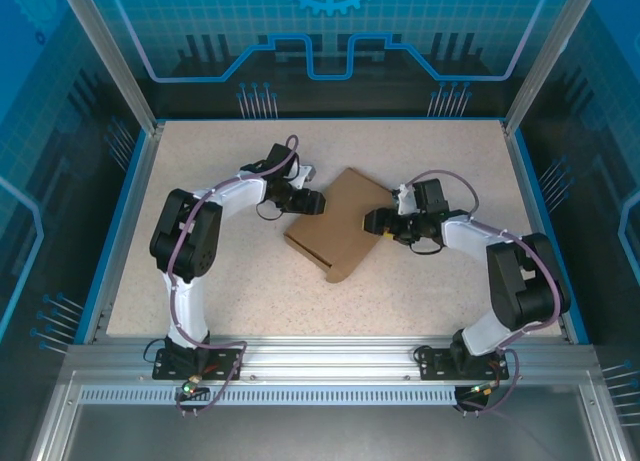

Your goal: Fold the paper box

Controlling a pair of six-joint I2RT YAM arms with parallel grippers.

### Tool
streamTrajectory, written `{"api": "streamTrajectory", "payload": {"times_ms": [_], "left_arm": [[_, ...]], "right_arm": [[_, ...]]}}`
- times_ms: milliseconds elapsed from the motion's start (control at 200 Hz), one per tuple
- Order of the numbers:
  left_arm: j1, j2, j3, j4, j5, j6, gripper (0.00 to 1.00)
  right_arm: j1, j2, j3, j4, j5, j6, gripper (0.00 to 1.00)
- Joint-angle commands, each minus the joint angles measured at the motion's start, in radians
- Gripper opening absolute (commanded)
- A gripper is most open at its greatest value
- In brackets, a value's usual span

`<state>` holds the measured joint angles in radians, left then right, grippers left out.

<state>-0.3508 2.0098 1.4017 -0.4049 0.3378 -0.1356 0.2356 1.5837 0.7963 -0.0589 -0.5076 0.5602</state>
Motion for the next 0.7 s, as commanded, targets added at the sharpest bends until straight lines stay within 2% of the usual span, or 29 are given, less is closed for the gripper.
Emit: {"api": "streamTrajectory", "payload": {"times_ms": [0, 420, 695], "left_arm": [[-0.005, 0.026, -0.007, -0.043, 0.012, 0.016, 0.64], [-0.032, 0.027, -0.050, -0.010, 0.050, -0.005, 0.54], [-0.050, 0.021, -0.064, 0.008, 0.091, -0.018, 0.53]], "right_arm": [[0.008, 0.037, -0.017, 0.101, -0.025, 0.050, 0.81], [0.051, 0.139, 0.003, 0.229, -0.085, 0.079, 0.67], [0.054, 0.046, -0.036, 0.300, -0.080, 0.109, 0.65]]}}
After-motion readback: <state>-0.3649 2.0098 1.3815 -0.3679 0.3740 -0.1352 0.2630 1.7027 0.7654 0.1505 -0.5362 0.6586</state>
